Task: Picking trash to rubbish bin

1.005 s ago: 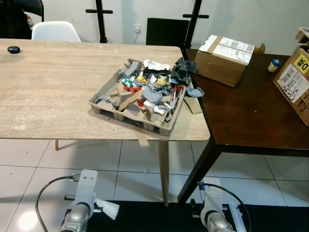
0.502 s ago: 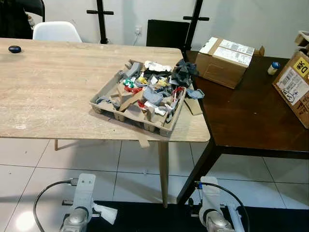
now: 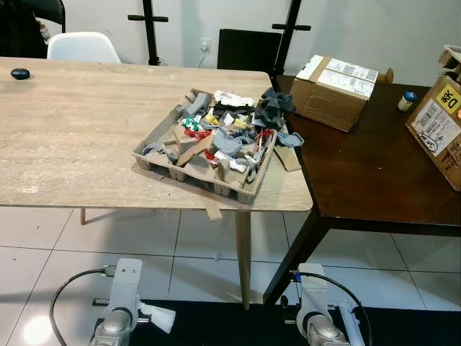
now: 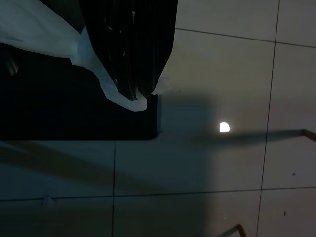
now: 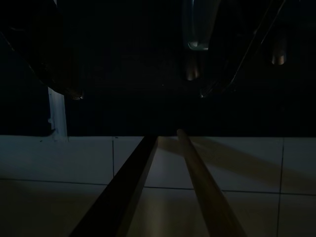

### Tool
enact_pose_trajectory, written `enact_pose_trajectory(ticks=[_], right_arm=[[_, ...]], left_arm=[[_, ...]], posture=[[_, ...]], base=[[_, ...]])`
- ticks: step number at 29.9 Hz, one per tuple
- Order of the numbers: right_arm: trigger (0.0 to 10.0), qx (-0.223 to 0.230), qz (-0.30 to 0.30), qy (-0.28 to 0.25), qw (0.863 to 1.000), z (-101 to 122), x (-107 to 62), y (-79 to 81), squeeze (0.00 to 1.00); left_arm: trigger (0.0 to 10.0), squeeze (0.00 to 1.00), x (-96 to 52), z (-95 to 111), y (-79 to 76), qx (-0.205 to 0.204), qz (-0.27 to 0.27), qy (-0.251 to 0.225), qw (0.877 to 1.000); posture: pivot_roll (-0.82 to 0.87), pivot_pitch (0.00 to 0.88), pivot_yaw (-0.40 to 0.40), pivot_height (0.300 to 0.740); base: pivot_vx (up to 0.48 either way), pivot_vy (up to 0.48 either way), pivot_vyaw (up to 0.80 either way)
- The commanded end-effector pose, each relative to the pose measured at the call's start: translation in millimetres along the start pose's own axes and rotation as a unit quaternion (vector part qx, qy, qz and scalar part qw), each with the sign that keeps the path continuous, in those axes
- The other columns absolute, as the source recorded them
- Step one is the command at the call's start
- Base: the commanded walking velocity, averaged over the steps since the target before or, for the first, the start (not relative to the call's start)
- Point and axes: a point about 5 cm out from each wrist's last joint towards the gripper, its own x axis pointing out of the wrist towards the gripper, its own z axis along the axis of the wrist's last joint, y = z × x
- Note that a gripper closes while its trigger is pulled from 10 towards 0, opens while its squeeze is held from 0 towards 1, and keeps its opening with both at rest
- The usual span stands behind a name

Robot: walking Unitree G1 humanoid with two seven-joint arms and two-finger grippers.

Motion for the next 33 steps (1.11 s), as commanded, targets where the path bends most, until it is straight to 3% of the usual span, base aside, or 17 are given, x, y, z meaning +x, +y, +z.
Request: enact_pose_trajectory(ticks=[1,17,33], right_arm=[[10.0,0.002,-0.003,0.013,1.000,-4.0,-0.5,-2.1,0.00],[10.0,-0.003,-0.008,0.016,1.000,-3.9,-0.2,-6.4,0.00],[10.0,-0.003,-0.013,0.023,1.000,-12.7,-3.6,-10.5,0.00]], left_arm=[[10.0,0.00,-0.5,-2.3,-6.3,-0.011,-0.007,0.007,1.000],[10.0,0.00,-0.6,-4.3,-7.9,-0.020,-0.003,0.016,1.000],[10.0,0.00,-1.9,-7.4,-13.6,-0.003,-0.019,0.019,1.000]], posture=[[0.10,0.102,-0.044,0.740],[0.11,0.098,-0.053,0.740],[0.09,0.092,-0.038,0.740]], base=[[0.000,0.000,0.00],[0.000,0.000,0.00],[0.000,0.000,0.00]])
